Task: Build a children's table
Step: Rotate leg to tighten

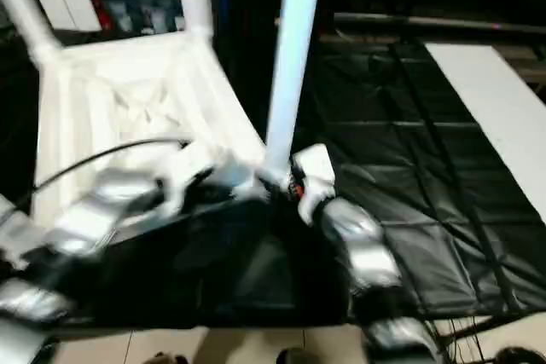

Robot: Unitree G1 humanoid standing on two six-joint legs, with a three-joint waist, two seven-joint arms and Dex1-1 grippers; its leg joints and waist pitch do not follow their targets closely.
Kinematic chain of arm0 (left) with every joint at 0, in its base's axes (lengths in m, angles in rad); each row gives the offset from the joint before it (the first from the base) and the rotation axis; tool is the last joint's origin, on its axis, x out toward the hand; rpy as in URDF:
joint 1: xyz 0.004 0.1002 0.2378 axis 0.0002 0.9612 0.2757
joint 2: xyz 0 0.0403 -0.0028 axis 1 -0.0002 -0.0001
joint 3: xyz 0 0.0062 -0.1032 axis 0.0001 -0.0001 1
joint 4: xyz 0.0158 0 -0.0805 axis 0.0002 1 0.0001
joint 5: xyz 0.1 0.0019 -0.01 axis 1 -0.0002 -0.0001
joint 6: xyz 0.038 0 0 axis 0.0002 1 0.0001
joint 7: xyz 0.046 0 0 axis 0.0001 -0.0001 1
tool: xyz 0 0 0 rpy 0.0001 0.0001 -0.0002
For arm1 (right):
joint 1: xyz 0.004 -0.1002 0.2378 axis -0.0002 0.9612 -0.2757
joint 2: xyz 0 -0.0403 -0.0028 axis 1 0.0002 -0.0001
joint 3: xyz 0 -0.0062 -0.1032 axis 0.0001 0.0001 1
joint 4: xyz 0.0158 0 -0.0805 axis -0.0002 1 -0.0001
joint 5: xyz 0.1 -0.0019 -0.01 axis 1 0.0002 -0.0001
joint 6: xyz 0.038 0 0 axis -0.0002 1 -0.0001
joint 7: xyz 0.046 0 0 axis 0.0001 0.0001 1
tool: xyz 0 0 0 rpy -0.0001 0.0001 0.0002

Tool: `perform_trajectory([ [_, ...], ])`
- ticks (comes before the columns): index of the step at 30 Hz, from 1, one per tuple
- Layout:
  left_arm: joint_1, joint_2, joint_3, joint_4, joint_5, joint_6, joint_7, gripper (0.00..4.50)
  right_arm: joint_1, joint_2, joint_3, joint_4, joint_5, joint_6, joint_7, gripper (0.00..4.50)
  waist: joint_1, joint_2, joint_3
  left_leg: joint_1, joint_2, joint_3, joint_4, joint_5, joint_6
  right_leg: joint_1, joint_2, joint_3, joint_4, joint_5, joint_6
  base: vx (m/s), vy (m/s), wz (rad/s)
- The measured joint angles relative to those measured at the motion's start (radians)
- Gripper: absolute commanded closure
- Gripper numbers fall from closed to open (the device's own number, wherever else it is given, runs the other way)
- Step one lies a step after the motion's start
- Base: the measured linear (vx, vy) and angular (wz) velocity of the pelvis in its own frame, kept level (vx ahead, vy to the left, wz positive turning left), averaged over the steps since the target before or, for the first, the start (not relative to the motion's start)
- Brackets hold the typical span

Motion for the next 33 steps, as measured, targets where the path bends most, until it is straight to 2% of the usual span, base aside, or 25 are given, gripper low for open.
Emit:
perform_trajectory([
  [4, -0.038, -0.056, -0.002, 0.061, 0.028, -0.003, 0.091, 4.50, -0.060, 0.047, -0.039, 0.072, -0.015, 0.005, -0.143, 1.83, 0.001, -0.003, -0.001, -0.001, 0.000, 0.000, 0.000, 0.000, 0.000, -0.002, 0.000, 0.000, 0.000, 0.000, 0.001, 0.000, 0.000, 0.00],
  [9, -0.052, -0.072, -0.004, 0.085, 0.046, -0.017, 0.110, 4.50, -0.084, 0.051, -0.050, 0.102, -0.033, -0.003, -0.157, 1.83, 0.003, -0.007, -0.005, -0.002, 0.000, 0.000, -0.003, 0.000, 0.000, -0.001, 0.000, 0.000, 0.000, 0.001, 0.002, 0.000, 0.000, 0.00],
  [11, -0.050, -0.067, -0.008, 0.079, 0.046, -0.016, 0.103, 4.50, -0.076, 0.050, -0.053, 0.098, -0.027, -0.015, -0.143, 1.27, 0.003, -0.007, -0.005, -0.002, 0.000, 0.001, -0.005, 0.000, 0.000, -0.001, 0.000, 0.000, 0.000, 0.001, 0.002, 0.000, 0.000, 0.00],
  [14, -0.042, -0.042, -0.019, 0.053, 0.046, -0.016, 0.079, 4.50, -0.046, 0.044, -0.053, 0.064, -0.005, -0.032, -0.070, 1.09, 0.003, -0.007, -0.005, -0.002, 0.000, 0.001, -0.010, 0.000, 0.000, -0.002, 0.000, -0.001, 0.000, 0.001, 0.003, 0.000, 0.000, 0.00],
  [17, -0.035, -0.017, -0.019, 0.031, 0.045, -0.016, 0.043, 4.50, -0.023, 0.033, -0.046, 0.028, 0.000, -0.034, -0.016, 0.67, -0.001, -0.007, -0.005, -0.005, 0.000, 0.001, -0.012, 0.000, 0.000, -0.006, 0.001, -0.001, 0.000, 0.001, 0.004, 0.000, 0.000, 0.00],
  [21, -0.016, 0.031, -0.023, -0.017, 0.045, -0.021, -0.021, 4.50, -0.001, -0.020, -0.018, -0.021, 0.012, -0.021, 0.117, 0.47, -0.008, -0.006, -0.003, -0.008, 0.001, 0.002, -0.012, 0.000, -0.001, -0.010, 0.002, -0.001, -0.001, 0.002, 0.003, 0.000, 0.000, 0.00],
  [24, 0.033, 0.123, -0.034, -0.102, 0.014, -0.037, -0.153, 4.50, 0.065, -0.137, 0.053, -0.127, 0.044, -0.011, 0.341, 0.47, -0.011, -0.004, -0.002, -0.009, 0.001, 0.002, -0.015, -0.001, -0.001, -0.009, 0.002, -0.002, -0.004, -0.002, 0.004, 0.019, 0.003, 0.00],
  [26, 0.050, 0.164, -0.035, -0.121, -0.004, -0.063, -0.219, 4.50, 0.075, -0.167, 0.069, -0.164, 0.060, -0.004, 0.430, 0.47, -0.010, -0.003, -0.002, -0.010, 0.001, 0.003, -0.017, 0.000, 0.001, -0.010, 0.002, -0.002, -0.005, -0.003, 0.003, 0.029, 0.004, 0.00],
  [30, 0.103, 0.235, -0.041, -0.188, -0.058, -0.094, -0.358, 4.50, 0.103, -0.221, 0.114, -0.263, 0.105, -0.001, 0.597, 0.47, 0.006, -0.001, -0.001, -0.007, 0.001, 0.003, -0.019, -0.001, 0.002, -0.009, 0.002, -0.003, -0.010, -0.004, 0.002, 0.000, 0.000, 0.00],
  [33, 0.130, 0.276, -0.054, -0.236, -0.077, -0.093, -0.428, 4.50, 0.116, -0.260, 0.150, -0.313, 0.128, 0.018, 0.706, 0.47, 0.014, 0.000, 0.001, -0.010, 0.000, 0.006, -0.018, -0.001, 0.004, -0.009, 0.000, -0.003, -0.014, -0.004, 0.001, 0.000, 0.000, 0.00],
])
